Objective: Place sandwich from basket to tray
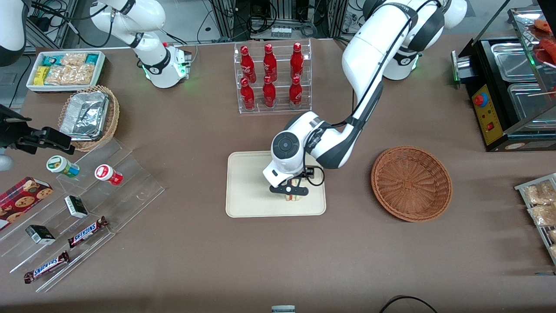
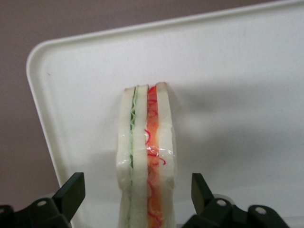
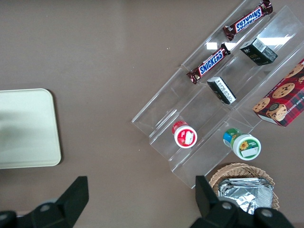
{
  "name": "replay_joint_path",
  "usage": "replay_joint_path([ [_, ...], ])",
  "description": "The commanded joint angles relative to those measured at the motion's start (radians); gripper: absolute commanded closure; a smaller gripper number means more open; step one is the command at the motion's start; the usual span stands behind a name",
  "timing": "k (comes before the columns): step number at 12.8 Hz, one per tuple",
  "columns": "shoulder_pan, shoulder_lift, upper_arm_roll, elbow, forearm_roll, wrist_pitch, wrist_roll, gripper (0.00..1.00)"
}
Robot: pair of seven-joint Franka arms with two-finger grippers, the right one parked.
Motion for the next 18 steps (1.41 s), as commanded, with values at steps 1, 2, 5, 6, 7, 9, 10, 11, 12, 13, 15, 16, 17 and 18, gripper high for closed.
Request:
replay_joint_path([
  [1, 0.021, -0.053, 0.007, 0.002, 0.005, -0.022, -0.019, 0.00],
  [2, 0.036, -0.082, 0.007, -0.001, 0.011, -0.029, -0.004, 0.00],
  [5, 0.141, -0.178, 0.005, -0.007, -0.009, -0.113, 0.122, 0.00],
  [6, 0.170, -0.204, 0.004, -0.008, -0.010, -0.140, 0.124, 0.00],
  [7, 0.211, -0.229, 0.004, -0.010, -0.010, -0.179, 0.130, 0.00],
  [9, 0.275, -0.276, 0.004, -0.010, -0.010, -0.236, 0.131, 0.00],
  [10, 0.309, -0.298, 0.002, -0.010, -0.010, -0.256, 0.134, 0.00],
  [11, 0.334, -0.315, 0.002, -0.010, -0.013, -0.279, 0.156, 0.00],
  [12, 0.366, -0.333, 0.002, -0.010, -0.027, -0.305, 0.189, 0.00],
  [13, 0.404, -0.352, 0.002, -0.008, -0.041, -0.333, 0.225, 0.00],
  [15, 0.469, -0.399, 0.002, -0.008, -0.064, -0.400, 0.309, 0.00],
  [16, 0.495, -0.421, 0.003, -0.010, -0.069, -0.437, 0.328, 0.00],
  [17, 0.504, -0.444, 0.007, -0.014, -0.067, -0.468, 0.332, 0.00],
  [18, 0.524, -0.479, 0.010, -0.028, -0.066, -0.495, 0.334, 0.00],
])
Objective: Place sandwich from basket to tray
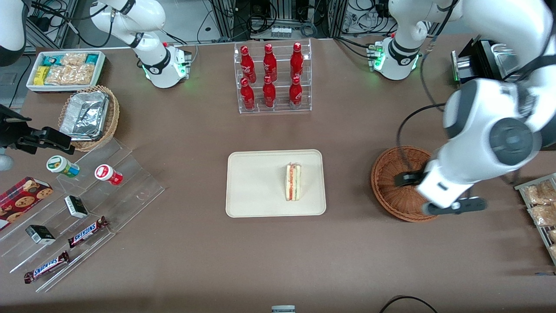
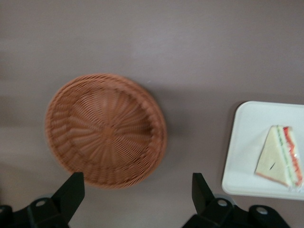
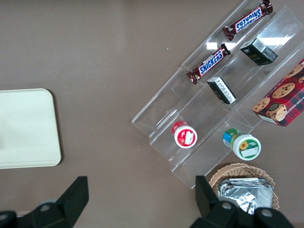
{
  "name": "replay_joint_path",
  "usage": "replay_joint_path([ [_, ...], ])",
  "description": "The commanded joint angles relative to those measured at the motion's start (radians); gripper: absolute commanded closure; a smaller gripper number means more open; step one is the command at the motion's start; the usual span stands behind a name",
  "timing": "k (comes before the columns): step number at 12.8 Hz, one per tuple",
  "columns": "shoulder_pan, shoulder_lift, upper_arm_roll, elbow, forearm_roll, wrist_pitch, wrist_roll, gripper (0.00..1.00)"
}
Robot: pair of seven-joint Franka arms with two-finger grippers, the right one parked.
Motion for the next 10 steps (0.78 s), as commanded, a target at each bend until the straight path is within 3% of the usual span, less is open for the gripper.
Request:
replay_joint_path([
  [1, 0.049, -0.103, -0.005, -0.050, -0.009, -0.081, 0.017, 0.00],
  [3, 0.083, -0.155, -0.005, -0.062, -0.009, -0.149, 0.098, 0.00],
  [10, 0.120, -0.361, 0.007, -0.248, -0.012, -0.137, 0.106, 0.00],
])
